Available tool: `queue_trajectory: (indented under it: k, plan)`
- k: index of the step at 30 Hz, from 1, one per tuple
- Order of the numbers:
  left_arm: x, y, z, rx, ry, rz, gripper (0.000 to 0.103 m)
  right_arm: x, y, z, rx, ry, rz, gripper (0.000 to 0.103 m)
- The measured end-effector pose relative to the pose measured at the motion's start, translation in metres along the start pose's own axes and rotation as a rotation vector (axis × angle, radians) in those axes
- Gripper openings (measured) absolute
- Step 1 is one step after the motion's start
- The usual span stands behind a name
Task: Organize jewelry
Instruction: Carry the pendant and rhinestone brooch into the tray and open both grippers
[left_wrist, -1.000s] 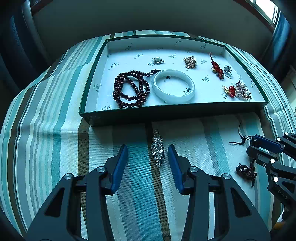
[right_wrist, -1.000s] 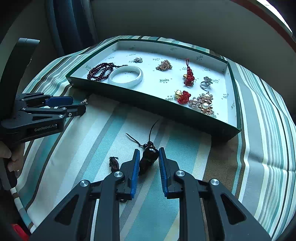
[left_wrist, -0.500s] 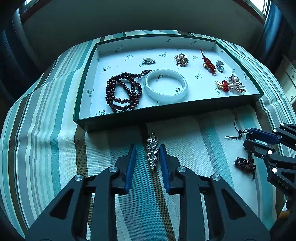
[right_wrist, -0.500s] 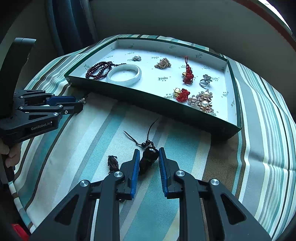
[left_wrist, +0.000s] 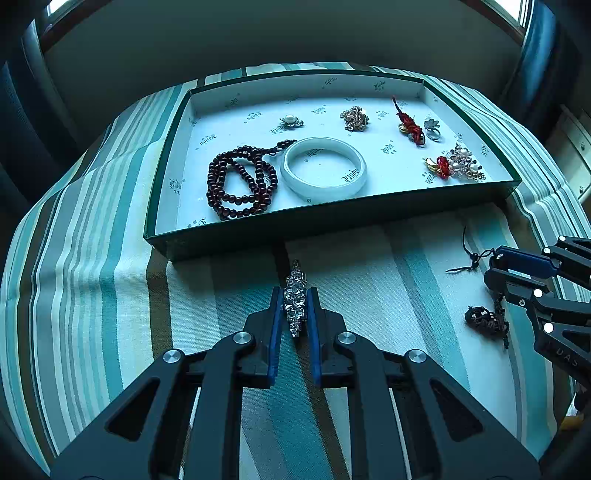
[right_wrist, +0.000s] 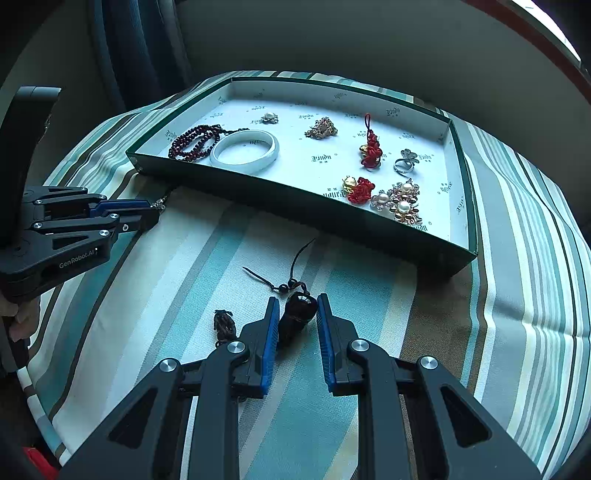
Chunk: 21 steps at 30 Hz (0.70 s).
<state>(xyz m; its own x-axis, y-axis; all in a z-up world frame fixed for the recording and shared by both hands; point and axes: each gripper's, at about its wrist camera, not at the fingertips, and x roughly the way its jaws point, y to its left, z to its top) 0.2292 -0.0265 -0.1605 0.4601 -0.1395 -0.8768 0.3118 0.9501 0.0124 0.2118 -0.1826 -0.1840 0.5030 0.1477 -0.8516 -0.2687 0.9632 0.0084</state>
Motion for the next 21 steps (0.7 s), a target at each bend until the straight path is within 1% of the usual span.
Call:
queue_trajectory:
  k: [6,12,17,21]
  plan:
    - [-0.011,0.001,-0.006,-0.035,-0.023,-0.004,0.013,-0.007,0.002,-0.003,0.015,-0.014,-0.007,0.021]
    - [-0.031,0.001,-0.006,-0.052,-0.068,-0.008,0.013,-0.024,0.003,-0.003,0.030,-0.047,-0.008,0.021]
    - [-0.050,0.002,0.002,-0.064,-0.117,-0.006,0.013,-0.041,-0.001,0.005,0.045,-0.091,-0.012,0.021]
    - [-0.064,0.002,0.013,-0.068,-0.162,-0.001,0.013,-0.054,-0.004,0.019,0.054,-0.139,-0.015,0.021]
